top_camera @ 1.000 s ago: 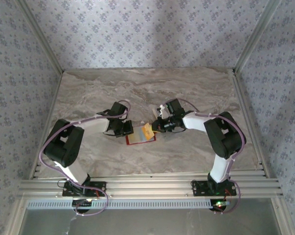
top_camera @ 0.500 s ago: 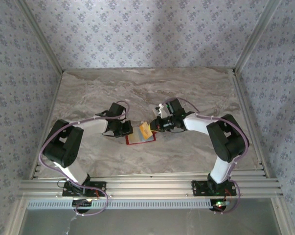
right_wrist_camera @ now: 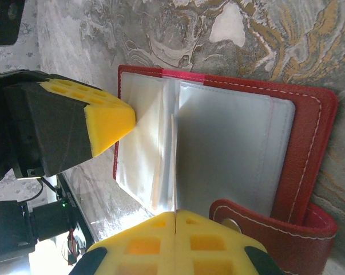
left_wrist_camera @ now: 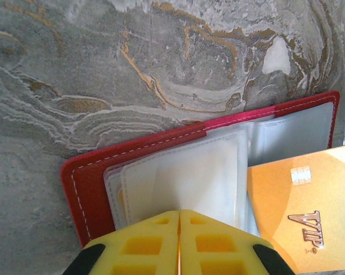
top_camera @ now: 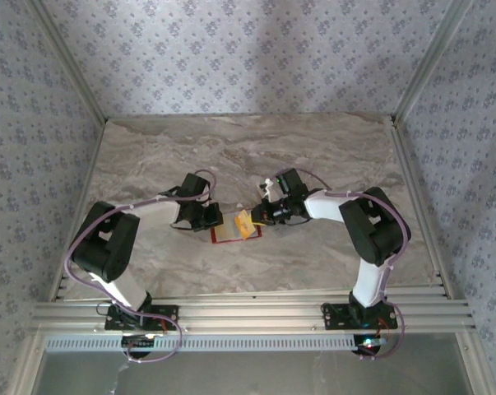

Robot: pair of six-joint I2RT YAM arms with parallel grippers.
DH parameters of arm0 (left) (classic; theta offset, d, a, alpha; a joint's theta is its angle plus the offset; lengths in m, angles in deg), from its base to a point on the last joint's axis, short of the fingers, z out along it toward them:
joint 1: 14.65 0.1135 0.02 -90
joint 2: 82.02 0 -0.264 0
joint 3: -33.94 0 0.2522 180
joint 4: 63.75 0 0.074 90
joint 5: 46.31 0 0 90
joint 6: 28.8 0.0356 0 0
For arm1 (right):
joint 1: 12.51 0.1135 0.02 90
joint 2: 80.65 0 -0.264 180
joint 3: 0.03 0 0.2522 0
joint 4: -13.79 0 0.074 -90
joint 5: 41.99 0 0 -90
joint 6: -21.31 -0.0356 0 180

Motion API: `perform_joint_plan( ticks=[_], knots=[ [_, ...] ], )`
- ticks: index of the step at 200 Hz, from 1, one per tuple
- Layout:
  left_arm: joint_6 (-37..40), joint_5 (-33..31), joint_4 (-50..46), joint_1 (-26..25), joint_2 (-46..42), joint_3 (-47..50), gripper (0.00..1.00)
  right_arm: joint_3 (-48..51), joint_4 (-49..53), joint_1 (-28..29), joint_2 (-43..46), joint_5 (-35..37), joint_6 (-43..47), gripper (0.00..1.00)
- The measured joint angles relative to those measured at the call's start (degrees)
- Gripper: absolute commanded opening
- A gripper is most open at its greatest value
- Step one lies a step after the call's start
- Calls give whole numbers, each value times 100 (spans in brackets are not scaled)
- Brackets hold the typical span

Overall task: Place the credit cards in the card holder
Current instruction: Insert the credit card into the card slot.

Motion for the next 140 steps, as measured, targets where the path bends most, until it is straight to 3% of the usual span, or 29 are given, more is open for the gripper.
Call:
perform_joint_plan(
  ticks=[140],
  knots=[
    [2, 48, 48, 26, 0, 31, 8, 0, -192, 0, 15, -26, -24, 0]
  ],
)
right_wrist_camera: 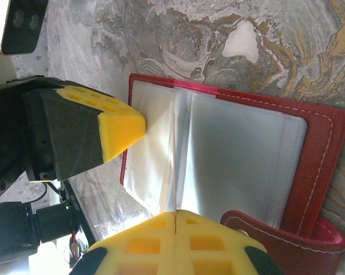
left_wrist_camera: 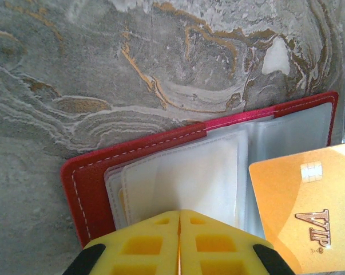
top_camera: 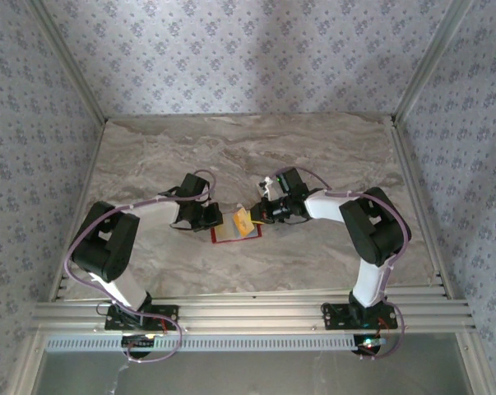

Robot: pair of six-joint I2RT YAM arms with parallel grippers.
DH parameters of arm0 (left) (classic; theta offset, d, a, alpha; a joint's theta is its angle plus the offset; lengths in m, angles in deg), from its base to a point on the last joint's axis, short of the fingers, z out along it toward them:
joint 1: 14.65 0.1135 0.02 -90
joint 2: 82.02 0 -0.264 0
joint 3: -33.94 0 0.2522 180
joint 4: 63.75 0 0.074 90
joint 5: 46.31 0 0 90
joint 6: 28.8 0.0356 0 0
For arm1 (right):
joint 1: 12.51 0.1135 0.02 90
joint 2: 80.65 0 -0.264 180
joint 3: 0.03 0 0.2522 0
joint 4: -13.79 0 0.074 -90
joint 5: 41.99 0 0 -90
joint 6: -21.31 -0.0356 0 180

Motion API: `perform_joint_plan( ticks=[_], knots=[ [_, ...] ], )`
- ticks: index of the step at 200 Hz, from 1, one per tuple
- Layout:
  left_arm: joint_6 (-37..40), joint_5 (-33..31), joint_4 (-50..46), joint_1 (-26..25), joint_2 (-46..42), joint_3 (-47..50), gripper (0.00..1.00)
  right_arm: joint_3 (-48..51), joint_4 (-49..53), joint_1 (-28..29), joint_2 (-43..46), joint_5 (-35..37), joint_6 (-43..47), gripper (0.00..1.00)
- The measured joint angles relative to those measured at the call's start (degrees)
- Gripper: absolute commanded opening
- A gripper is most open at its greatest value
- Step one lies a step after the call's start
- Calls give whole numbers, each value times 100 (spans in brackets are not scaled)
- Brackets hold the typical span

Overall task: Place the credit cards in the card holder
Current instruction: Insert the credit card into the card slot.

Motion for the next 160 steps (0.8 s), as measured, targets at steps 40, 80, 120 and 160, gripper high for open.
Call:
perform_joint_plan(
  ticks=[40, 80, 120, 160],
  knots=[
    [17, 2, 2, 0, 0, 2, 8, 0, 4, 11, 0, -39, 2, 0],
    [22, 37, 7, 15, 0, 7, 8, -17, 44, 11, -11, -50, 9, 0],
    [22, 59, 20, 37, 0, 17, 8, -76, 98, 11, -116, -55, 33, 0],
    [22, 61, 33, 37, -2, 28, 9, -103, 92, 11, -227, -98, 68, 0]
  ],
)
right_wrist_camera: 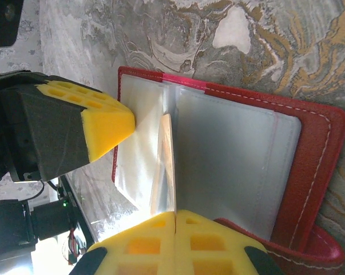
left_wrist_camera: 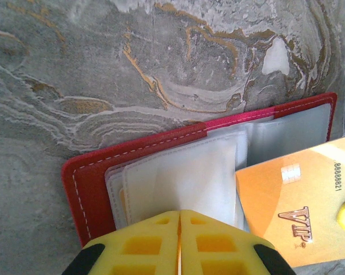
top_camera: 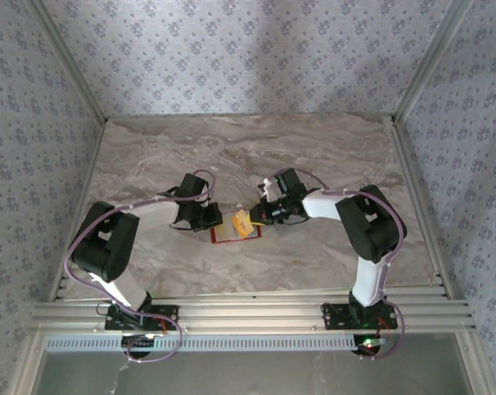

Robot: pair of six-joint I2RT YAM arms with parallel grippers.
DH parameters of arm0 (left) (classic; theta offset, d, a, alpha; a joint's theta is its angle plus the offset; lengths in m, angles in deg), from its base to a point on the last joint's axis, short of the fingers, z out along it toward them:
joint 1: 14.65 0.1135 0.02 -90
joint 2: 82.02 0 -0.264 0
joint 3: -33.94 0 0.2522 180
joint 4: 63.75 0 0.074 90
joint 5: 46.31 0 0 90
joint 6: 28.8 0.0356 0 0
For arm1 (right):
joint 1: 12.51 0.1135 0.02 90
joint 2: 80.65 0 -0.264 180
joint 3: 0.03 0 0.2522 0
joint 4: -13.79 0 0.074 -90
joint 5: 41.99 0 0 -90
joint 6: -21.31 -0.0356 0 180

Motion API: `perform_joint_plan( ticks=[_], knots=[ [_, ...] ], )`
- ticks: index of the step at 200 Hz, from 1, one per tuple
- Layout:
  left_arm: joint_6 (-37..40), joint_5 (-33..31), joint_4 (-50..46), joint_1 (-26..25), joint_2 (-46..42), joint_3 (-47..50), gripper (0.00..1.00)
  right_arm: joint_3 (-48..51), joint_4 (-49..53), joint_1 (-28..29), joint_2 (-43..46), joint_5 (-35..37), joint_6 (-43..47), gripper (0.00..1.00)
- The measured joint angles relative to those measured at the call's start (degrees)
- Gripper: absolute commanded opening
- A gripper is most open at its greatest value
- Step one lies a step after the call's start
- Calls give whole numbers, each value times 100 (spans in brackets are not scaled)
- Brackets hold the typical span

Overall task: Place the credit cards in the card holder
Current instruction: Insert the credit card into the card slot.

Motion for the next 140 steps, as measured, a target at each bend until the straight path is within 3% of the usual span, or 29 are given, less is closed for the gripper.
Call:
perform_joint_plan(
  ticks=[140],
  knots=[
    [0, 22, 13, 15, 0, 4, 9, -254, -162, 68, -271, -109, -17, 0]
  ],
)
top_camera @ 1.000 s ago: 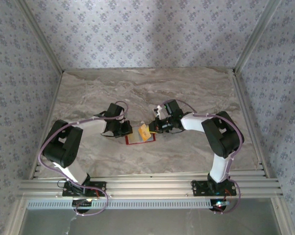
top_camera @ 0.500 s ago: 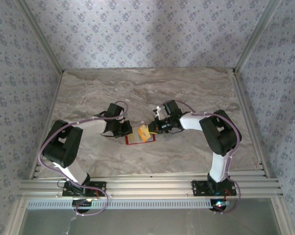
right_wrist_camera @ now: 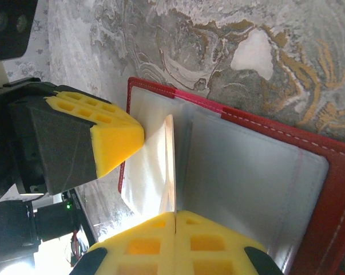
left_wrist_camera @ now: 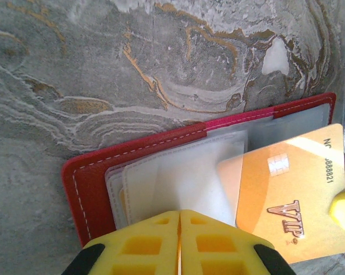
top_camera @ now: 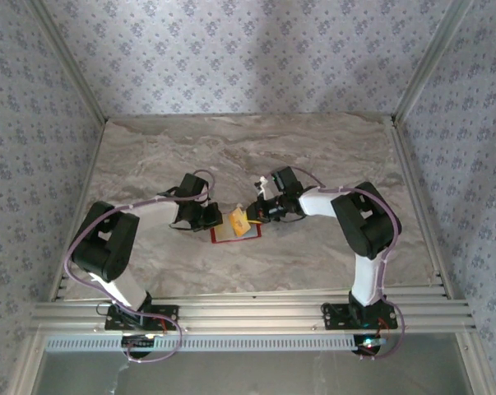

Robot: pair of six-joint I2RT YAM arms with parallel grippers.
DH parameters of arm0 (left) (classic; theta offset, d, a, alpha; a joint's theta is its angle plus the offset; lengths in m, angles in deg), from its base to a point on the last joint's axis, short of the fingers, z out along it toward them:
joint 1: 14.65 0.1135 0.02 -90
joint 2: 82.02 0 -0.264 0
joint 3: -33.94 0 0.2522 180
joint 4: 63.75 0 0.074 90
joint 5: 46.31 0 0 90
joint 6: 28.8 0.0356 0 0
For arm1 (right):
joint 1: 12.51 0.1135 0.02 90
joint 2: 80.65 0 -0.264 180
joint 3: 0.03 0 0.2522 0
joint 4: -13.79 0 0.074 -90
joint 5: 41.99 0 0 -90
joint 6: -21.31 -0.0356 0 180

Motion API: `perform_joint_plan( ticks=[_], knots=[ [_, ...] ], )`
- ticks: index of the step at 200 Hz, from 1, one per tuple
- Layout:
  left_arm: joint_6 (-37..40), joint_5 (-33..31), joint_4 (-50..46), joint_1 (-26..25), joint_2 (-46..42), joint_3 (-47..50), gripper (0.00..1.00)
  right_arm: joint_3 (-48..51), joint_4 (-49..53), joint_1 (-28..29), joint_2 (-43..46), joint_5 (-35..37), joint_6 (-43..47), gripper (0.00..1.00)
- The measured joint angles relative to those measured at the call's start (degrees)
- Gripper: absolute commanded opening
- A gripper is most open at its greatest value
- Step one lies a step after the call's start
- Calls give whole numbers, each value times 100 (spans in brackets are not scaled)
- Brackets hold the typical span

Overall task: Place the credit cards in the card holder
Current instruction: Insert the credit card into the card slot.

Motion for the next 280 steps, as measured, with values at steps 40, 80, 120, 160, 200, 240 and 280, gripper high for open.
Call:
perform_joint_plan(
  ticks=[40, 80, 120, 160, 200, 240, 280],
  knots=[
    [2, 2, 7, 7, 0, 7, 9, 0, -219, 114, -122, 9, -164, 0],
    [2, -2, 7, 11, -9, 11, 9, 44, -509, 238, -127, 203, -374, 0],
    [0, 0, 50, 13, -31, 48, 9, 216, -798, 372, -127, 514, -590, 0],
    [-2, 15, 85, 22, -52, 81, 10, 367, -1045, 525, 0, 903, -758, 0],
    [-4, -2, 90, -17, -66, 85, 13, 590, -1176, 625, 273, 1386, -863, 0],
    [-7, 2, 81, -28, -116, 85, 19, 601, -1215, 717, 304, 1615, -892, 0],
    [-48, -2, -24, -15, -275, 164, 23, 601, -1248, 785, 304, 1646, -909, 0]
  ],
)
